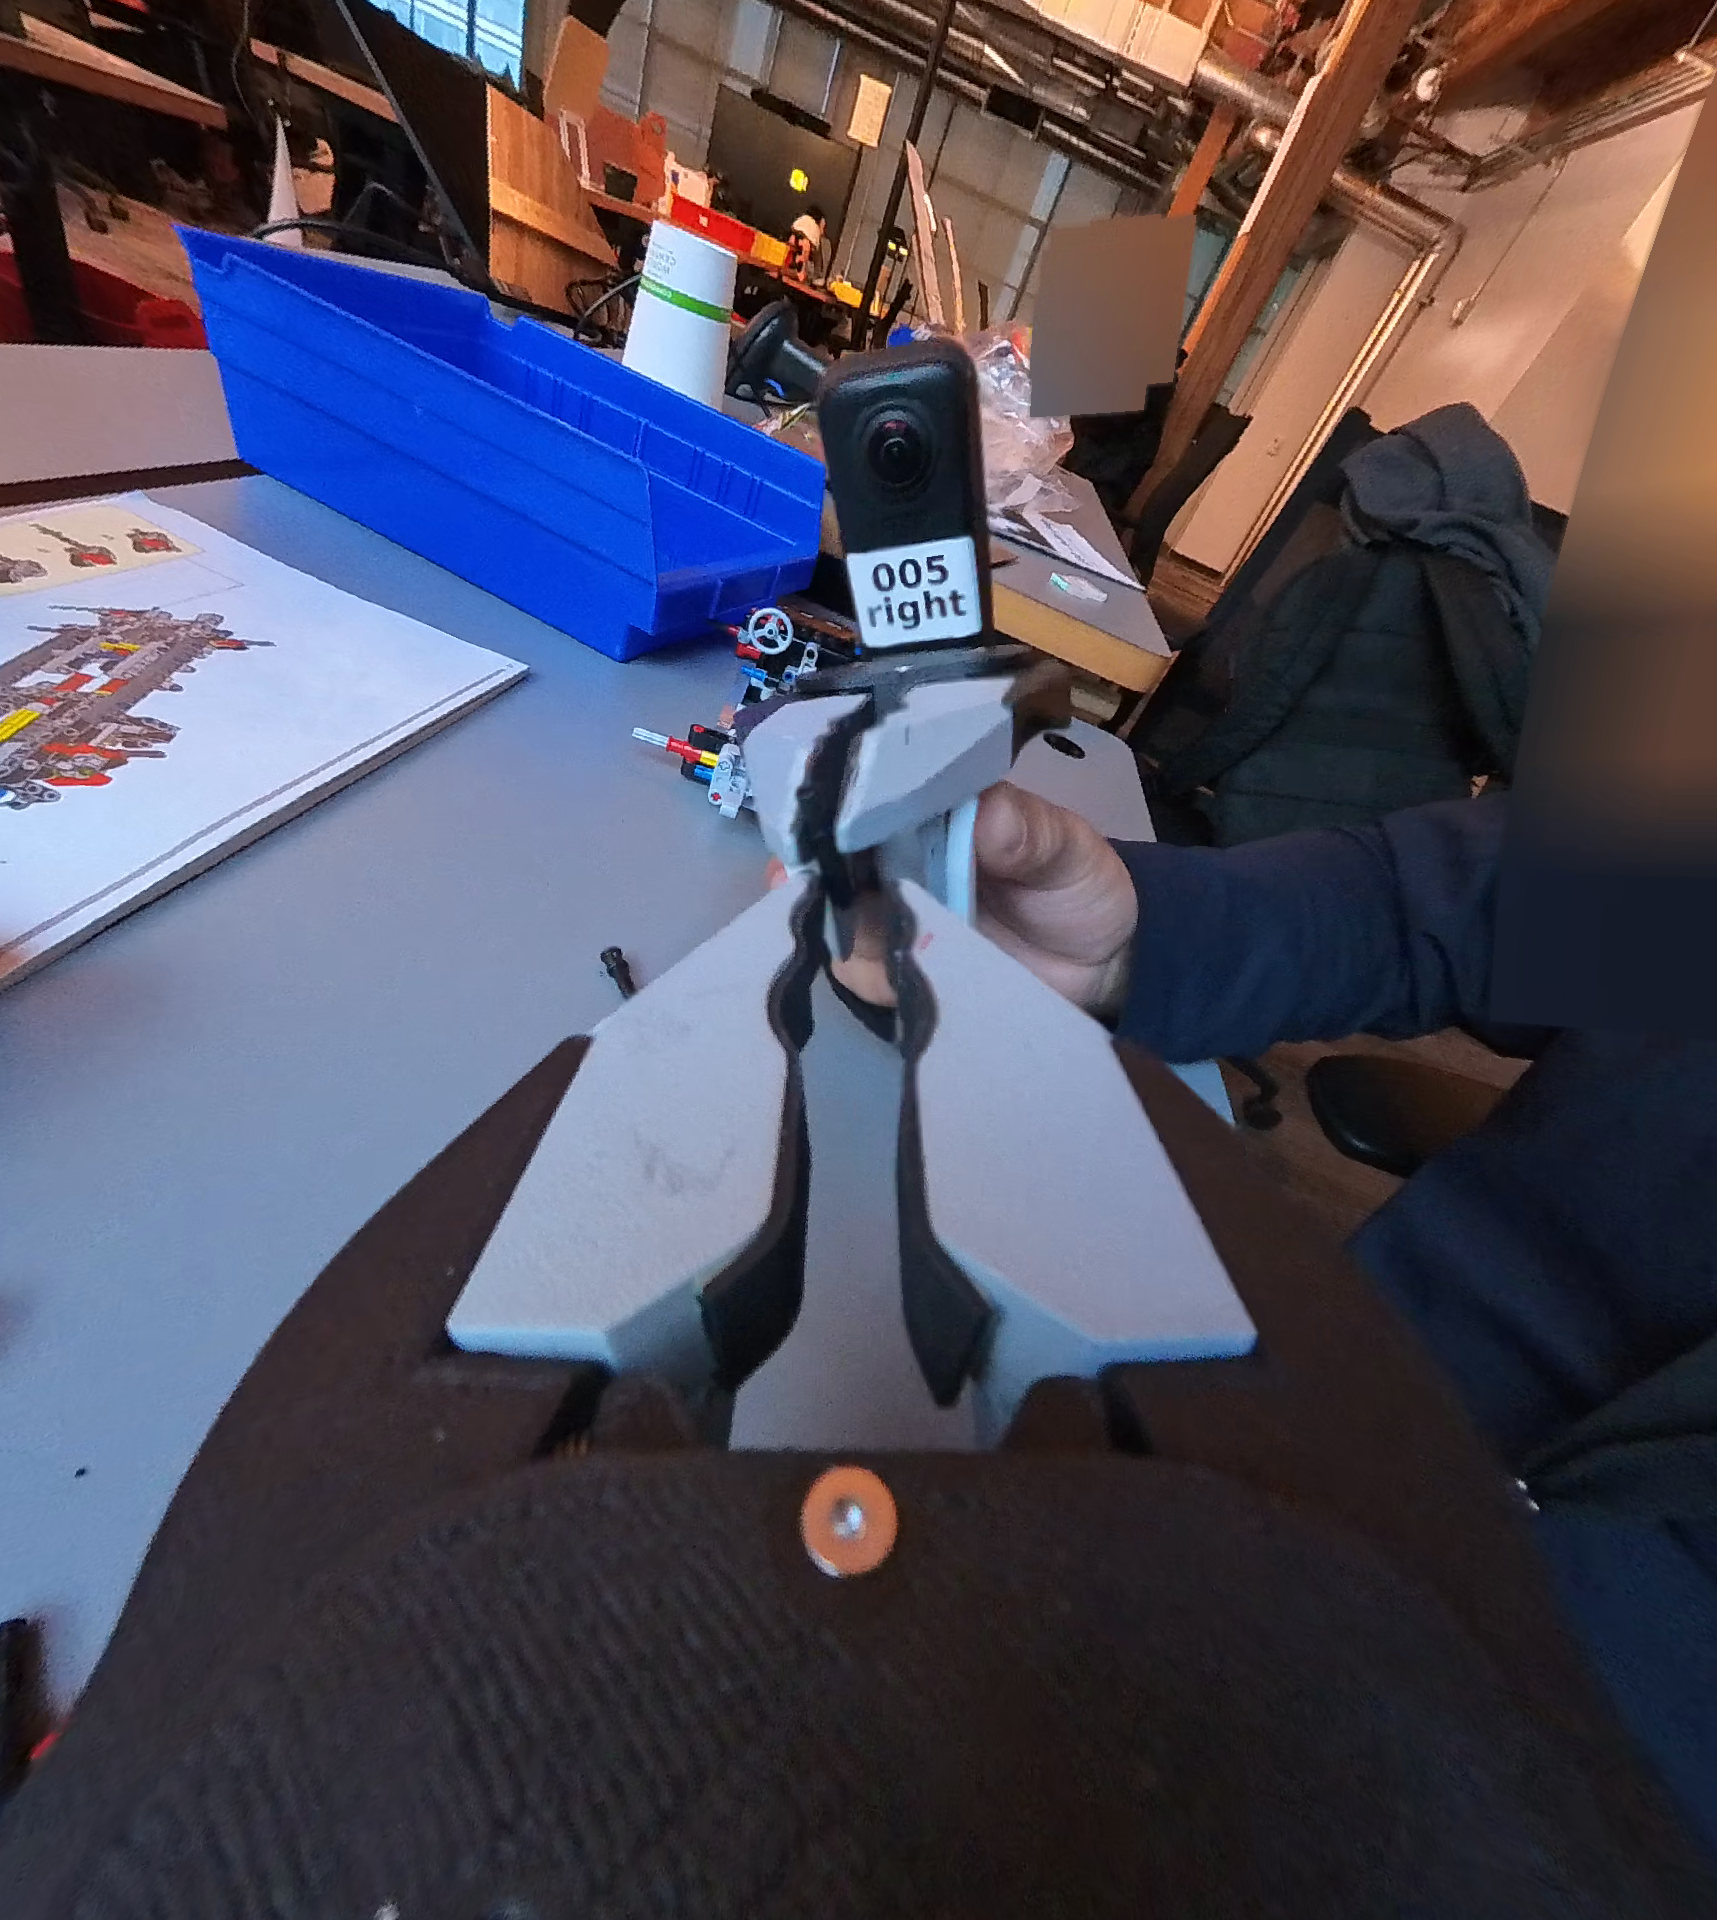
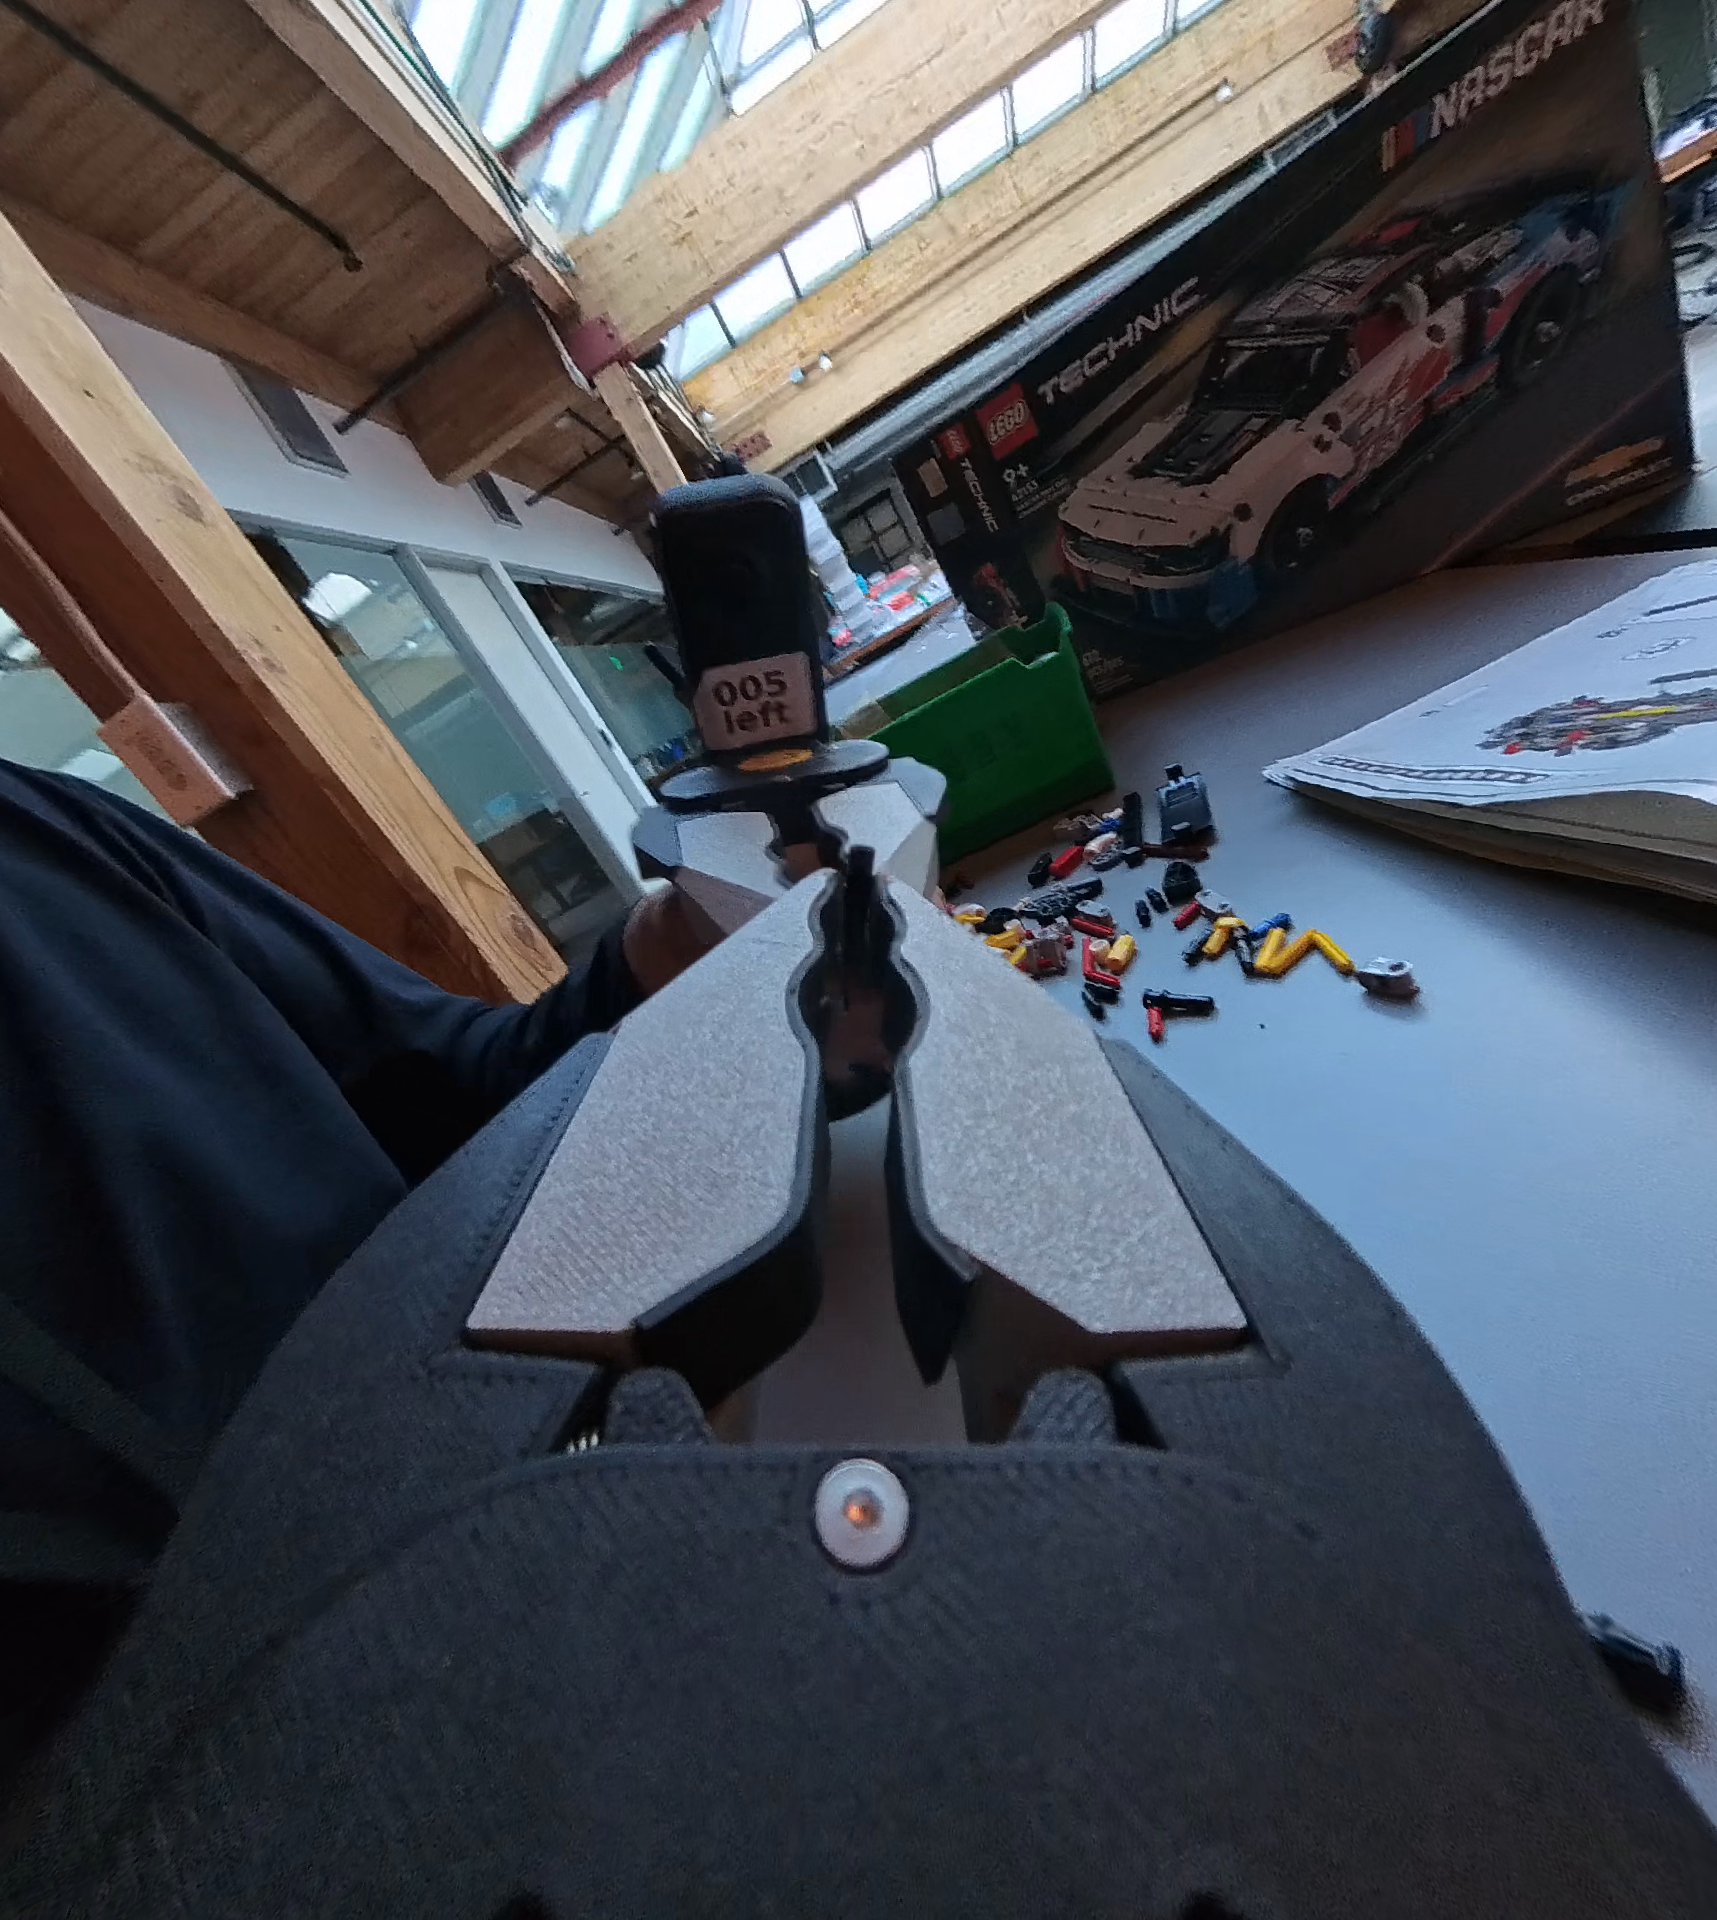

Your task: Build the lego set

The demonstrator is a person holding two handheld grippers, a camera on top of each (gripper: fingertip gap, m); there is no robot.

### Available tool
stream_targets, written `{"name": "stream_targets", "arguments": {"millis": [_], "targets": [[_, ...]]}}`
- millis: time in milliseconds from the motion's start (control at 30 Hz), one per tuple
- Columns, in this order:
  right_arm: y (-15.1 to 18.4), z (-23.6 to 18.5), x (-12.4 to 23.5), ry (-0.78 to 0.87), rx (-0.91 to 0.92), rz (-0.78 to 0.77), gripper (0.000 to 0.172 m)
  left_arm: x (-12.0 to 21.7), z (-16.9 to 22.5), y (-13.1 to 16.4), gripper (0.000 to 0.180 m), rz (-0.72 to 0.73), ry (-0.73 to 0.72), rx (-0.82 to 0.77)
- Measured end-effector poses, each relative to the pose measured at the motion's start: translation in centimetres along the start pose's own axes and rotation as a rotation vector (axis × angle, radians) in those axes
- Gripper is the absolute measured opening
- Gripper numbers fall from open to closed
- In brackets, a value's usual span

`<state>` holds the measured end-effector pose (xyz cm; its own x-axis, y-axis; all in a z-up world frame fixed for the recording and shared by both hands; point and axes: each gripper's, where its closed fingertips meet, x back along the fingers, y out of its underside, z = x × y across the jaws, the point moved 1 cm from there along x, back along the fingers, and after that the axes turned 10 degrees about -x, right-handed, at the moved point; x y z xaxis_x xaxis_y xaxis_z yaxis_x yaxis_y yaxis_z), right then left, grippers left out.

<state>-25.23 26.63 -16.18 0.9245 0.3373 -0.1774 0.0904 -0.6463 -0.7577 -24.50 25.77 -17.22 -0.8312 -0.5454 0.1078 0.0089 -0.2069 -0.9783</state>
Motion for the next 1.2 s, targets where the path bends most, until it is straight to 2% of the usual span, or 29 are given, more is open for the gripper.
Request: {"name": "stream_targets", "arguments": {"millis": [67, 100, 167, 333, 533, 600, 700, 833, 1100, 1200], "targets": [[0.1, 0.2, -0.1, 0.026, 0.026, -0.007, 0.000, 0.0, 0.0, 0.0, 0.011, -0.004, 0.008, 0.014], [0.2, 0.1, -0.1, 0.022, 0.031, -0.010, 0.001, 0.1, -0.3, 0.1, 0.003, -0.010, -0.004, 0.010], [0.3, 0.2, -0.2, 0.024, 0.027, -0.015, 0.001, 0.2, -0.5, 0.3, 0.003, -0.031, -0.020, -0.022], [1.0, 1.3, -0.3, 0.096, 0.051, -0.082, 0.000, 0.3, -1.3, 1.7, 0.002, -0.165, -0.059, -0.104], [3.1, 1.4, -0.2, 0.099, 0.163, -0.290, 0.002, 0.8, -0.6, 3.8, 0.002, -0.306, 0.020, -0.177], [3.8, 1.6, -0.2, 0.079, 0.150, -0.349, 0.002, 0.9, -0.4, 4.7, 0.002, -0.345, 0.052, -0.168], [3.4, 1.6, -0.3, 0.037, 0.087, -0.339, 0.005, 1.0, 0.0, 5.6, 0.002, -0.374, 0.102, -0.137], [2.6, 1.7, 0.2, 0.030, 0.087, -0.327, 0.008, 1.2, -0.4, 6.6, 0.002, -0.434, 0.078, -0.170], [5.1, 1.9, -0.1, 0.065, 0.183, -0.492, 0.010, 1.3, -0.3, 6.5, 0.002, -0.433, 0.075, -0.180], [5.5, 2.1, -0.2, 0.083, 0.200, -0.508, 0.002, 1.2, -0.1, 6.6, 0.002, -0.434, 0.086, -0.174]]}}
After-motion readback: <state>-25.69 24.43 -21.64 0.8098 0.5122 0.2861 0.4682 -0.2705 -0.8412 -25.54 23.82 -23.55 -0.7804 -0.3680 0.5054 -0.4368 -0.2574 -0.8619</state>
